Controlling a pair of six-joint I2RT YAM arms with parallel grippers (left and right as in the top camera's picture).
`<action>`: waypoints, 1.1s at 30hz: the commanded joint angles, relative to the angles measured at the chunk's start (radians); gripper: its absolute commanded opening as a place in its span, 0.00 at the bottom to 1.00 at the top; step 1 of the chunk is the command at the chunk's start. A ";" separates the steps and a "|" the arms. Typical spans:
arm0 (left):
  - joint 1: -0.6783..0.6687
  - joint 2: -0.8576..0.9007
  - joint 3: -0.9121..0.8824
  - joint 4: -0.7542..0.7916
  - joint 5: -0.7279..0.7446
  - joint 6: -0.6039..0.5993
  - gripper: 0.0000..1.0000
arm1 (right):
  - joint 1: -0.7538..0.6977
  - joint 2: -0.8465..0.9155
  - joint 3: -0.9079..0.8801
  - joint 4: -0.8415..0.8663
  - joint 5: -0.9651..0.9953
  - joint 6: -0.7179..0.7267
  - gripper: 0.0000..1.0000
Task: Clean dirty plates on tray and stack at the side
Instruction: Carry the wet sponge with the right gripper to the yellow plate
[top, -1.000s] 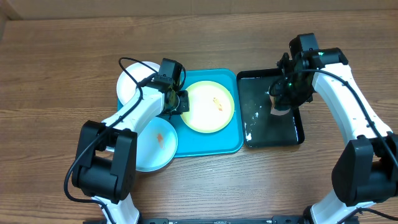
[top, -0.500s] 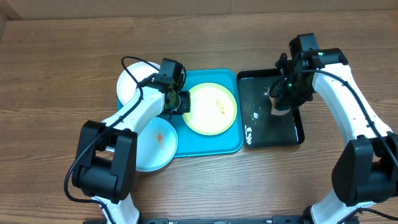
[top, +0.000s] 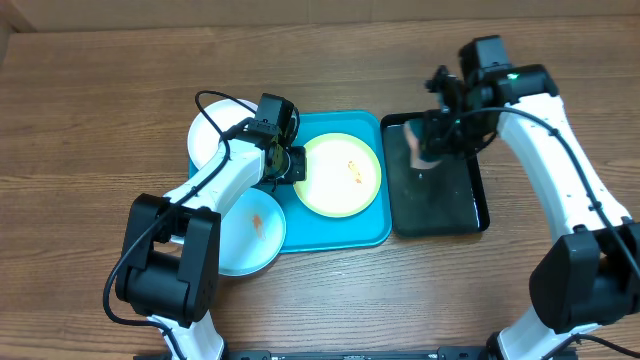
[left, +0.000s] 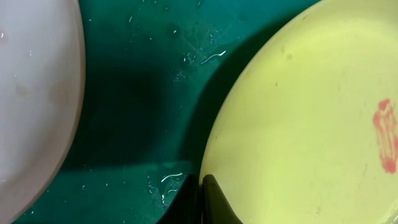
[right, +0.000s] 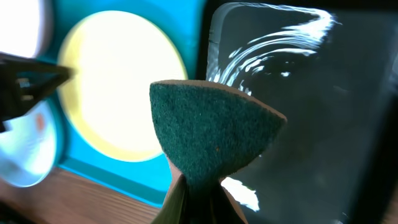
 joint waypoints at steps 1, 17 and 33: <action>-0.007 0.011 -0.010 0.003 0.011 -0.008 0.04 | 0.079 -0.001 0.023 0.037 -0.063 0.019 0.04; -0.007 0.011 -0.035 0.015 -0.028 -0.031 0.04 | 0.287 0.042 0.022 0.161 0.255 0.151 0.04; -0.007 0.011 -0.037 0.019 -0.042 -0.053 0.04 | 0.304 0.170 -0.035 0.230 0.256 0.155 0.04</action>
